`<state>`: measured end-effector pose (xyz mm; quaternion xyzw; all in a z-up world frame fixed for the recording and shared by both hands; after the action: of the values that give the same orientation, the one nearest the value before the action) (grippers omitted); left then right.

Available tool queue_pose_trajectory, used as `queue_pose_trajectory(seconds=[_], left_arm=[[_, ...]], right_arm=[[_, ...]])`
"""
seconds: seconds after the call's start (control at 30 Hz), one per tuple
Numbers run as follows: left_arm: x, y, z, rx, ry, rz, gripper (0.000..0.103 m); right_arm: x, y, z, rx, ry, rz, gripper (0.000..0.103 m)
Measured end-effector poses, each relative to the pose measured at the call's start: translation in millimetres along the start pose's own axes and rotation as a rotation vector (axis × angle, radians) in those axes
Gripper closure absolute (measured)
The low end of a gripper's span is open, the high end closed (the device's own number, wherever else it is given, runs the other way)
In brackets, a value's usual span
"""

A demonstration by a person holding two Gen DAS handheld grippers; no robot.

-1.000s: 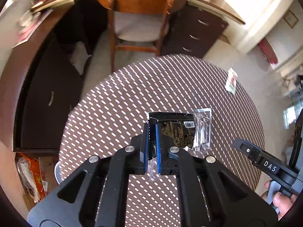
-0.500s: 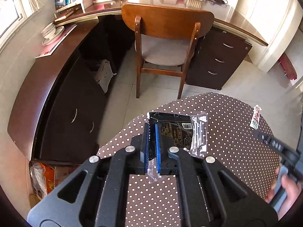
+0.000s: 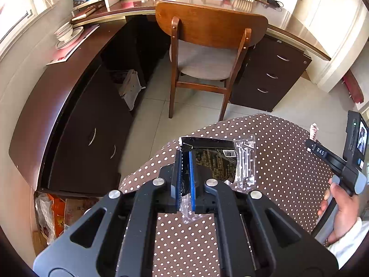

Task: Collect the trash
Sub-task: 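Grasp the red-and-white sauce packet with the right tool, then carry the tray and sauce packet with both tools to the bin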

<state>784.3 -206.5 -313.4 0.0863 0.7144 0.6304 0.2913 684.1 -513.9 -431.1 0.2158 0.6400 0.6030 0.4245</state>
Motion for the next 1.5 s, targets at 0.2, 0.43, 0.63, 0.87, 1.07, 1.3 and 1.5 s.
queue_pose_trajectory(seconds=[0.2,0.43,0.63,0.87,1.07,1.3,1.5], left_arm=[[12,12,16,0.014,0.030,-0.006,0.098],[34,31,46,0.023,0.056,-0.024,0.099],[63,49,96,0.025,0.111,-0.029,0.100],[110,76,185,-0.007,0.208,-0.038,0.100],[161,94,266,-0.043,0.303,-0.030,0.102],[229,103,358,-0.080,0.444,0.013,0.102],[280,106,419,-0.100,0.561,0.050,0.102]], right_arm=[[19,8,23,-0.094,0.062,0.047,0.092],[97,30,87,-0.256,0.167,0.164,0.099],[171,46,153,-0.357,0.286,0.278,0.100],[243,69,230,-0.412,0.409,0.348,0.100],[304,88,302,-0.459,0.535,0.400,0.100],[383,108,386,-0.493,0.696,0.463,0.100],[447,115,439,-0.484,0.807,0.505,0.100]])
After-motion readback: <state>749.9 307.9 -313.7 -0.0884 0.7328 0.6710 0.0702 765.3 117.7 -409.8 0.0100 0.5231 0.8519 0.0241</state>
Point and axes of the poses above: each gripper's, at about its wrist camera, not at the fingertips, and y roughly against the way its jaws point, z to its left, x to its underside, the point moved 6 cm from there along -y, roughly the way its jaws point, and after that the axes turned 10 degrees about z, right-handed, at the moved point
